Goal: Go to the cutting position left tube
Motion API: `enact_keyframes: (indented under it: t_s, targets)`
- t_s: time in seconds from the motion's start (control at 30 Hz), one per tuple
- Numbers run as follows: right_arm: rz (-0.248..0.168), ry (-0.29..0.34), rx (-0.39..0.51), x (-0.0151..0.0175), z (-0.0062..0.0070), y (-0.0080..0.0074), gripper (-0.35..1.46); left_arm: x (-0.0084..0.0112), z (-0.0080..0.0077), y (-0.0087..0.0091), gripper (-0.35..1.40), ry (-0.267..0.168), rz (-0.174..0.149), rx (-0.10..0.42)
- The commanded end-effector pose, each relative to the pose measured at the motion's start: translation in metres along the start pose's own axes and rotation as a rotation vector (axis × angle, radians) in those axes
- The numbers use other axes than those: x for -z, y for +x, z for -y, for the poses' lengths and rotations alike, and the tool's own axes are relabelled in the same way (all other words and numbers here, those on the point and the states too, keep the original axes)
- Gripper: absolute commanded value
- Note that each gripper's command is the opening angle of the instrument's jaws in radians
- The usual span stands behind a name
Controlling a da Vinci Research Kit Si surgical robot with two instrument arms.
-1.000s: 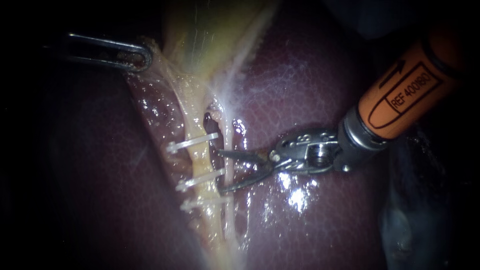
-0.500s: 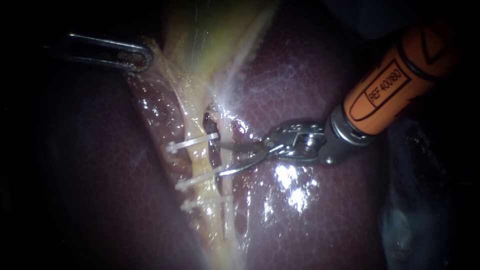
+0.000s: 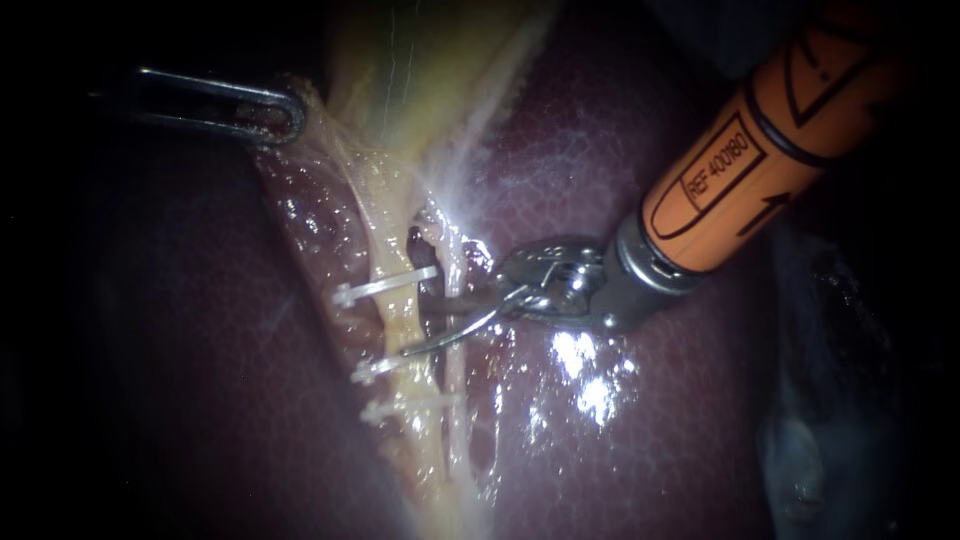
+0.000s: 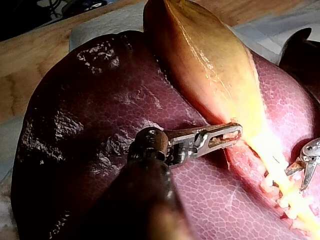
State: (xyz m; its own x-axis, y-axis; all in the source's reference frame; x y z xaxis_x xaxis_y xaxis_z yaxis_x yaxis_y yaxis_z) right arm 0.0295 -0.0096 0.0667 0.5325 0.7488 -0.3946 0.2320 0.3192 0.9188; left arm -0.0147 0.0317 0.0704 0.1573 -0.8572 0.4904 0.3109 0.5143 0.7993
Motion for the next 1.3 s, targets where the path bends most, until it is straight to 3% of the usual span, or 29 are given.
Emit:
enact_keyframes:
  t_s: [0.03,0.37,0.53,0.8,0.93,1.17,1.3]
  targets:
    - [-0.001,0.005,0.000,-0.0002,0.0001,0.0001,1.33,0.0000,0.0000,0.0000,-0.35,-0.001,0.001,0.000]
    - [-0.064,0.059,0.016,-0.0023,-0.0001,0.0016,1.24,-0.0001,0.0000,0.0000,-0.35,0.001,0.000,0.001]
    - [-0.094,0.067,0.093,-0.0033,-0.0006,0.0024,1.18,-0.0002,0.0000,0.0000,-0.35,0.001,0.000,0.001]
    - [-0.101,0.053,0.246,-0.0051,-0.0011,0.0038,1.18,-0.0002,0.0000,0.0000,-0.35,0.001,0.000,0.001]
    - [-0.101,0.054,0.317,-0.0055,-0.0002,0.0041,1.16,-0.0002,0.0000,0.0000,-0.35,0.001,0.000,0.001]
    - [-0.111,0.049,0.376,-0.0060,0.0039,0.0057,1.11,0.0001,0.0000,0.0000,-0.35,0.003,-0.001,0.000]
    - [-0.117,0.045,0.389,-0.0061,0.0056,0.0065,1.11,0.0001,0.0000,0.0000,-0.35,0.003,-0.001,0.000]
